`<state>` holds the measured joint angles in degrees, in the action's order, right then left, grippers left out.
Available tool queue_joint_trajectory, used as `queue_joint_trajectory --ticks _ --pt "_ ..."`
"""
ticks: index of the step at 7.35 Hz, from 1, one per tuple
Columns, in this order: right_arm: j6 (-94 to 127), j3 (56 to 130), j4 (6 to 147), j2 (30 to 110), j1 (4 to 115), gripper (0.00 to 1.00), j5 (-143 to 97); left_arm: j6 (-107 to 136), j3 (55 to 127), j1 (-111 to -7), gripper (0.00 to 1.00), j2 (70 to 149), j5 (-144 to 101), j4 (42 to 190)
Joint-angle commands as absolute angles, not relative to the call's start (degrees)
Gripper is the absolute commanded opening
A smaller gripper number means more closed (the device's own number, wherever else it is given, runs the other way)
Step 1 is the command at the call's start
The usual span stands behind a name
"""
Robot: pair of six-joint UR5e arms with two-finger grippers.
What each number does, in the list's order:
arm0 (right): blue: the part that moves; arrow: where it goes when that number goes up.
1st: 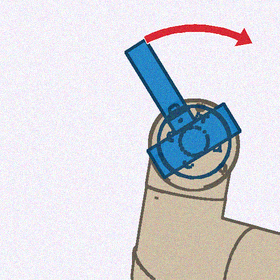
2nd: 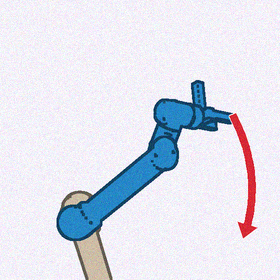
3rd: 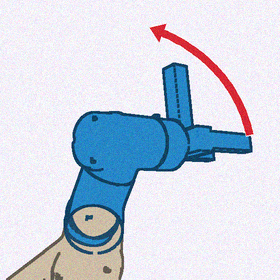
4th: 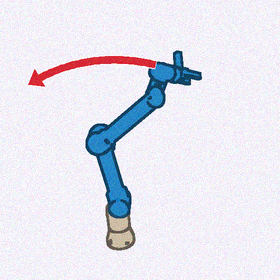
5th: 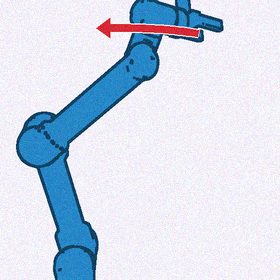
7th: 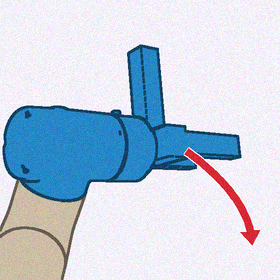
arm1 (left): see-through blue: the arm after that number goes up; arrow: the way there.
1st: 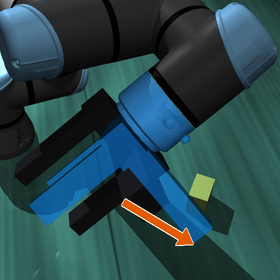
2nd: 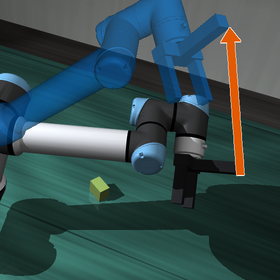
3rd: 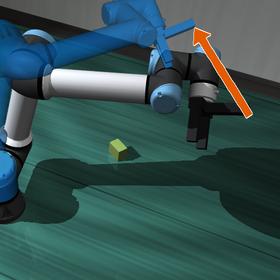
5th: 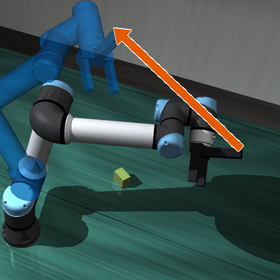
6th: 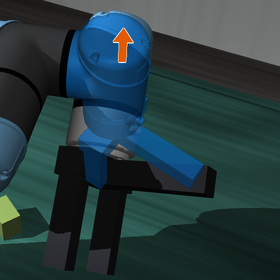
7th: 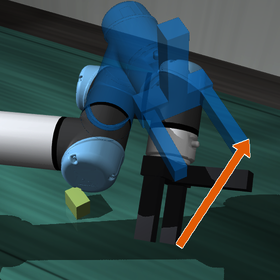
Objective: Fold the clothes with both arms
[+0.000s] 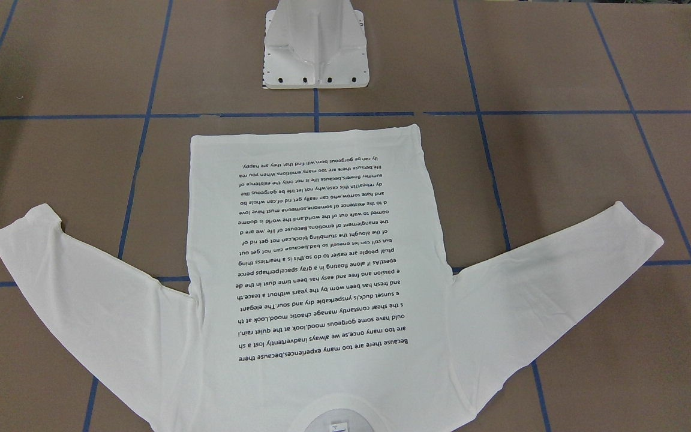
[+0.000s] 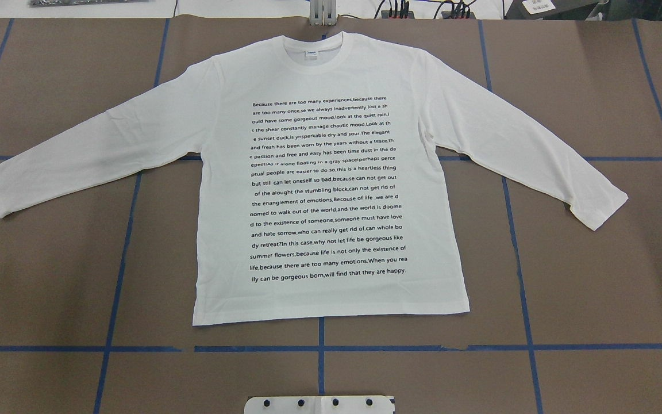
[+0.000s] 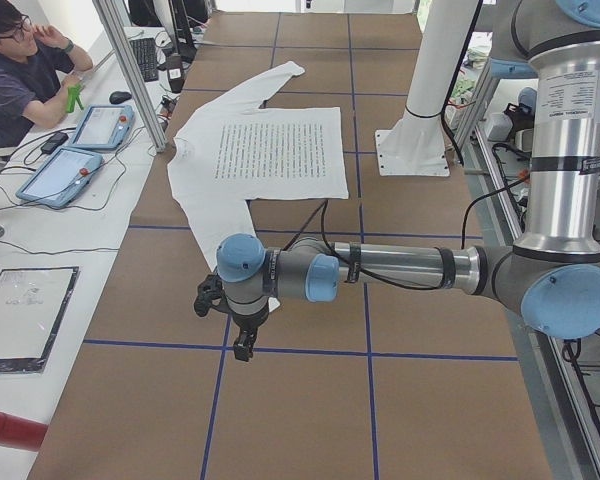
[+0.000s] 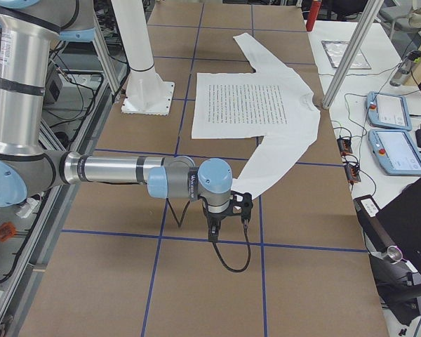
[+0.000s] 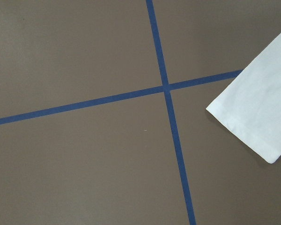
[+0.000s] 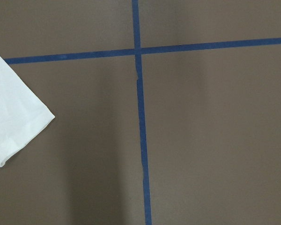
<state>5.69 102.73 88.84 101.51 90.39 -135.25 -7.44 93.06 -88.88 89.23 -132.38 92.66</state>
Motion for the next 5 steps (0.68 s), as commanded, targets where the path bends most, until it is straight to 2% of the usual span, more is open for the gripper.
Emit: queue_joint_trajectory --ticks 1,2,4,5 --pt "5.89 102.66 88.33 100.73 90.26 1.00 -135.09 -7.21 93.95 -88.77 0.99 91.83 -132.80 92.90" --pt "6.15 102.57 88.59 98.11 90.09 1.00 -135.87 -7.21 93.35 -88.33 0.99 94.19 -132.63 94.12" --pt "5.89 99.95 87.20 98.36 86.34 1.00 -139.90 -7.12 93.78 -88.24 0.99 93.96 -133.24 97.11" --pt "9.02 98.63 81.10 98.35 83.44 1.00 -139.75 -7.29 93.69 -88.07 0.99 94.56 -133.24 97.90"
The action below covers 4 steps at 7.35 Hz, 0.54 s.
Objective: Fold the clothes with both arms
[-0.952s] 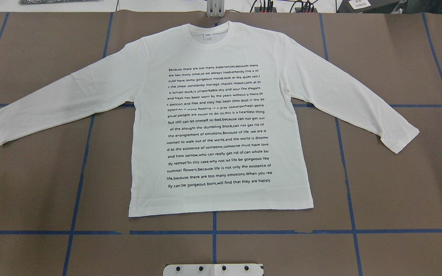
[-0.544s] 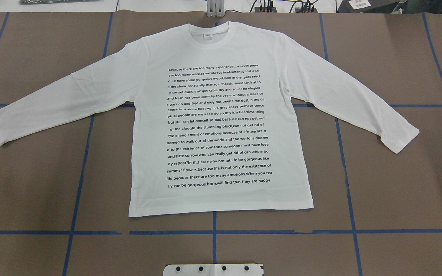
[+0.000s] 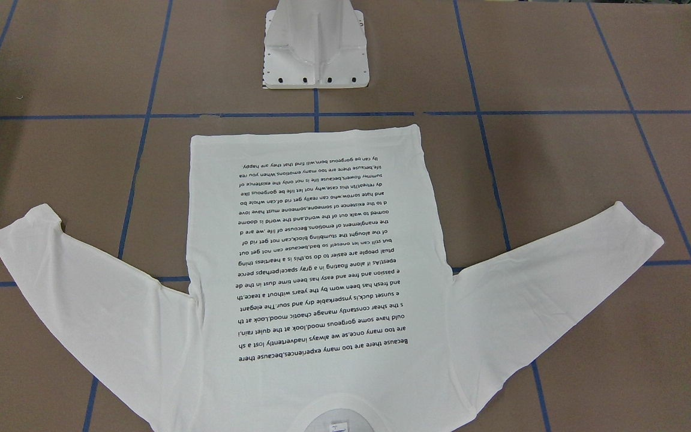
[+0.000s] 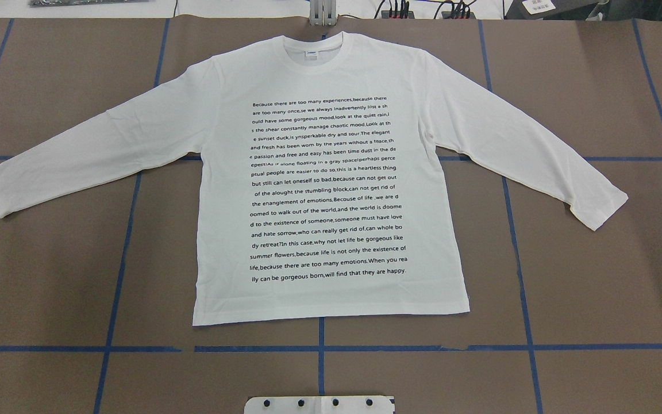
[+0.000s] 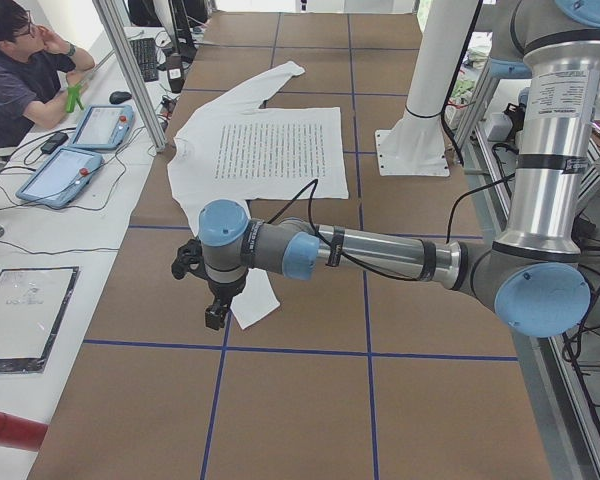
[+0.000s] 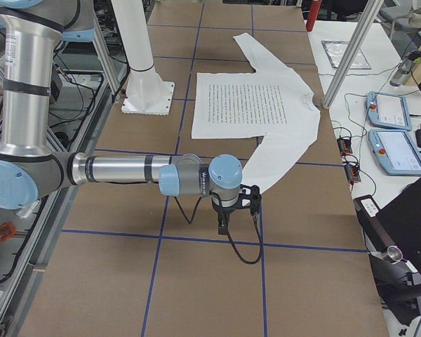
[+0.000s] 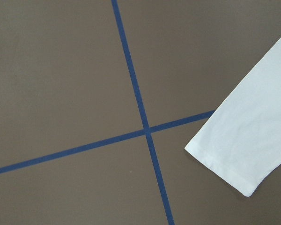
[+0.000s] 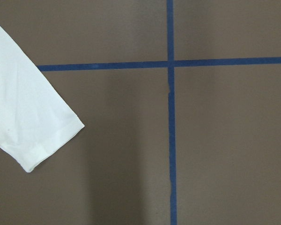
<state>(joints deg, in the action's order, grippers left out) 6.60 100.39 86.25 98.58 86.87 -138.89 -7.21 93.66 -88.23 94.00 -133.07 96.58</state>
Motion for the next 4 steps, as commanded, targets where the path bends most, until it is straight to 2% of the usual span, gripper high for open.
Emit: queue_joint_trajectory --ticks 1,3,4 --pt "17.41 95.74 73.12 97.74 79.84 1.00 -138.79 -6.95 92.39 -87.72 0.99 94.74 -132.89 100.09" --pt "33.25 91.17 58.51 97.56 70.36 1.00 -128.72 -6.86 91.67 -87.54 0.99 94.75 -132.80 101.42" --pt "35.14 87.84 55.49 95.30 68.31 1.00 -127.80 -6.86 91.76 -87.54 0.99 94.75 -132.89 101.60"
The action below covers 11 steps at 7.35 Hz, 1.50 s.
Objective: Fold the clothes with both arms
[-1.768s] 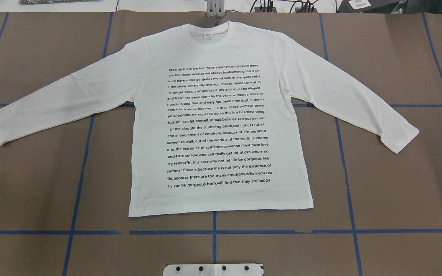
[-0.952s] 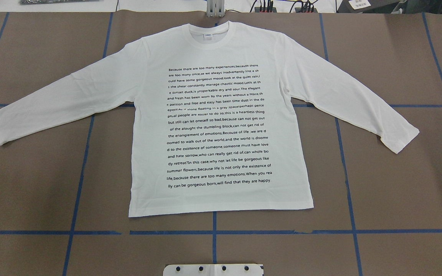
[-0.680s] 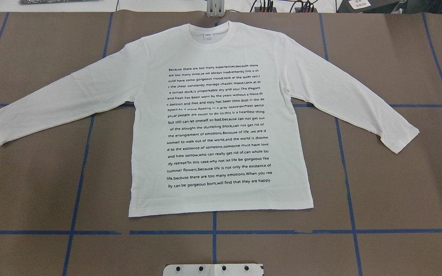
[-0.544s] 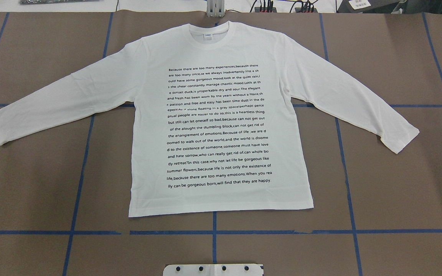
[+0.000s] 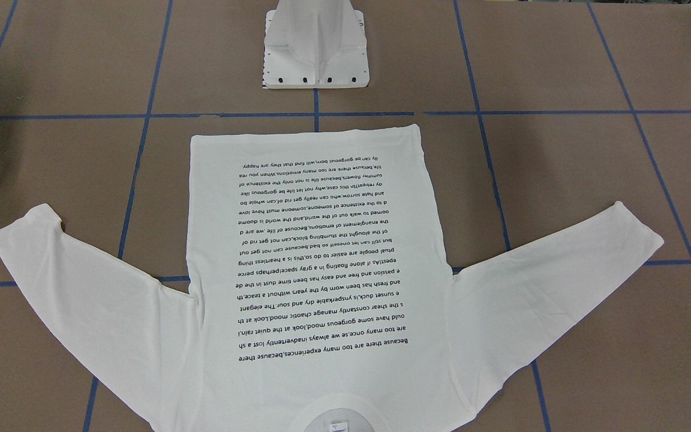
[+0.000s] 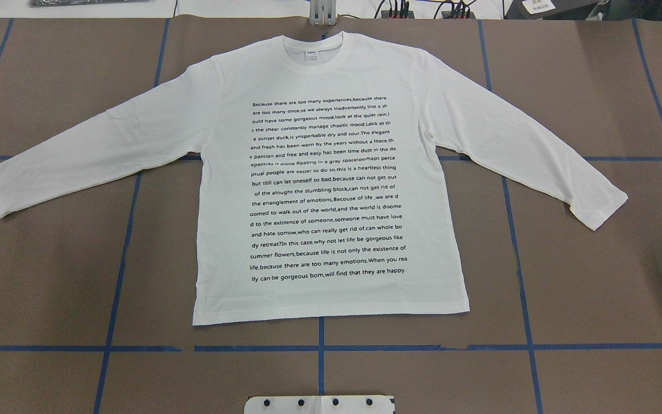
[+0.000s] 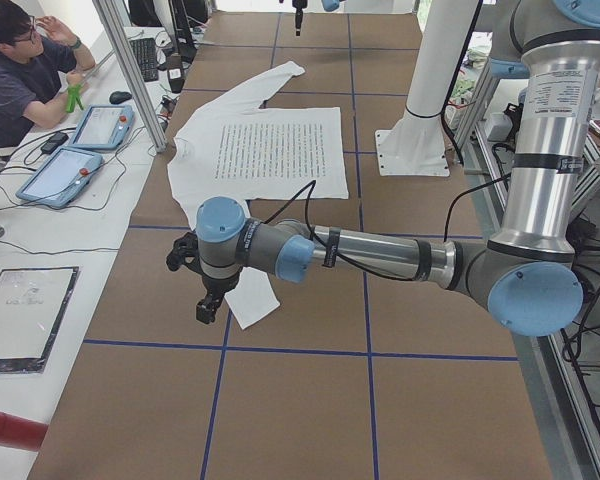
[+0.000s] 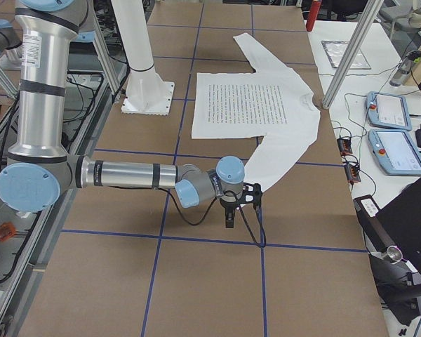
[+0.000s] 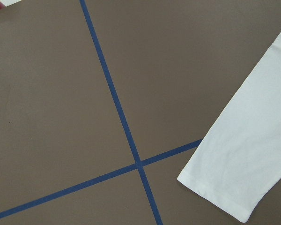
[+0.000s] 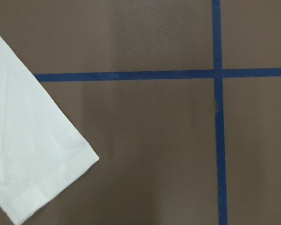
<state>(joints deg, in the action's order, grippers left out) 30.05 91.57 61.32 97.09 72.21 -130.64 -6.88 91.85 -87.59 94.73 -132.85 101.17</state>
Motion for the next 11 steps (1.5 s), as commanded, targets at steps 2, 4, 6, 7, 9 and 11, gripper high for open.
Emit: queue_joint_trajectory --ticks 2,4,6,7,9,11 --pt "42.84 86.84 55.11 93.00 63.84 1.00 -127.53 -6.86 92.20 -87.54 0.99 94.92 -132.89 101.60" --pt "45.09 86.75 55.19 91.06 60.92 1.00 -127.44 -6.85 92.20 -87.54 0.99 95.45 -132.98 101.95" --pt "44.74 86.66 55.37 90.70 60.73 1.00 -127.44 -6.86 92.11 -87.45 0.99 95.80 -132.98 101.95" --pt "44.74 86.57 55.55 90.70 60.04 0.99 -127.35 -6.86 92.11 -87.54 0.99 95.89 -133.07 101.95" --pt "44.56 84.56 55.37 90.44 59.42 0.98 -127.35 -6.86 92.02 -87.54 0.99 95.98 -133.07 102.04" --pt "44.73 84.11 55.81 89.39 59.24 0.91 -127.44 -6.94 92.02 -87.54 0.99 95.98 -133.15 102.04"
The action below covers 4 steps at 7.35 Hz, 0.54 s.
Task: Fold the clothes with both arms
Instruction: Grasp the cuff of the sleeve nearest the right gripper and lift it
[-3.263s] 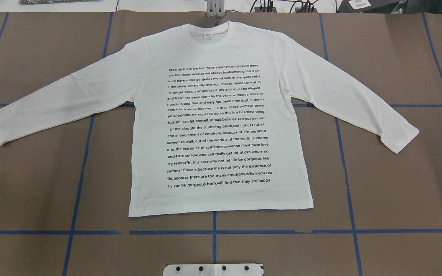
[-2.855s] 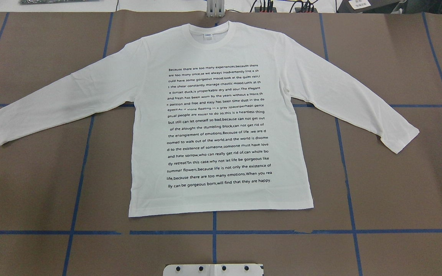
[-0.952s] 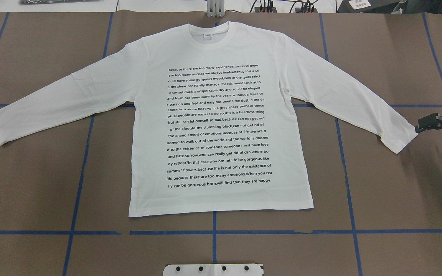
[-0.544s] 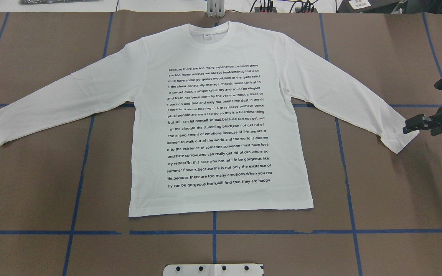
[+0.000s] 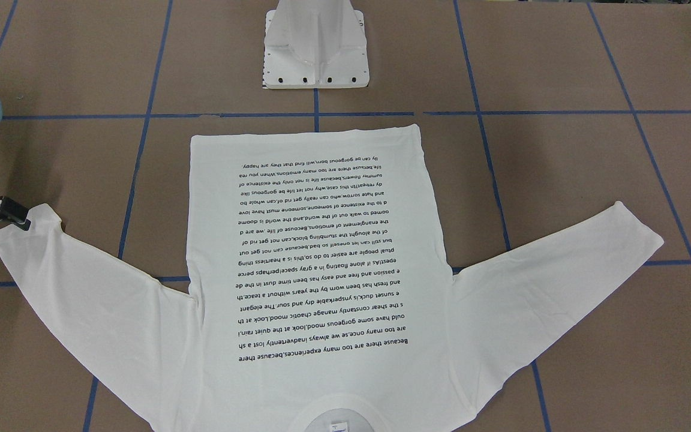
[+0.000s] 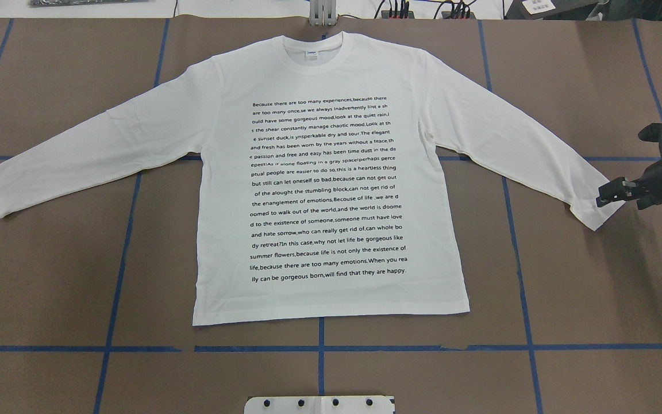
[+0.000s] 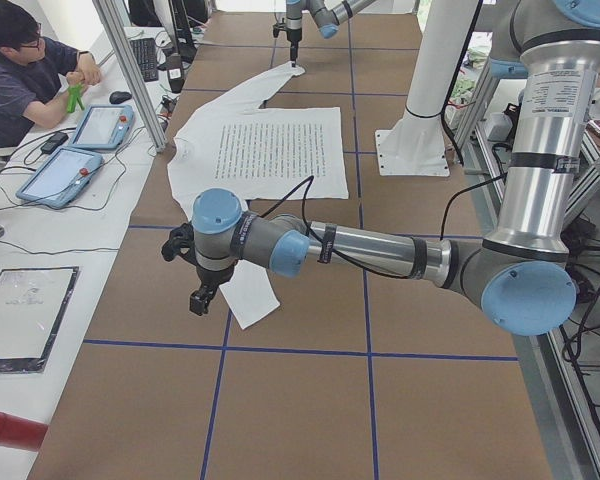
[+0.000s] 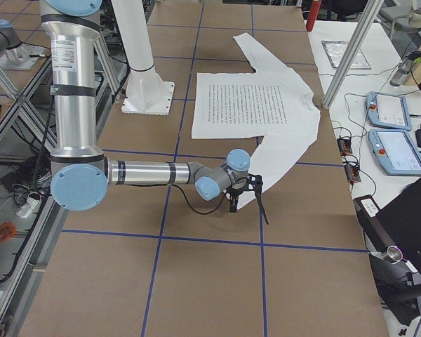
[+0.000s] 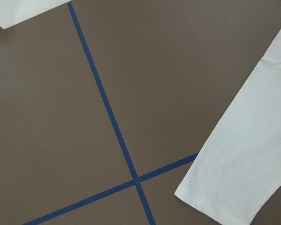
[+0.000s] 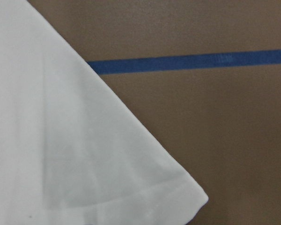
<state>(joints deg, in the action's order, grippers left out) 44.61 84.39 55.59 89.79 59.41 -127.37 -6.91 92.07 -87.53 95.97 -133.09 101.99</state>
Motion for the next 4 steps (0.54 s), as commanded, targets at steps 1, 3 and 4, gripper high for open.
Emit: queue_joint_trajectory --ticks 1,3,4 --pt "44.82 84.02 55.90 89.38 59.24 0.78 -127.53 -6.94 92.02 -87.54 0.99 95.98 -133.15 102.04" --pt "44.82 83.94 56.16 89.47 59.33 0.55 -127.62 -6.86 92.11 -87.54 0.99 95.98 -133.15 102.04" --pt "44.82 83.59 56.16 89.47 59.33 0.48 -127.62 -6.86 92.20 -87.54 0.99 96.06 -133.15 102.04"
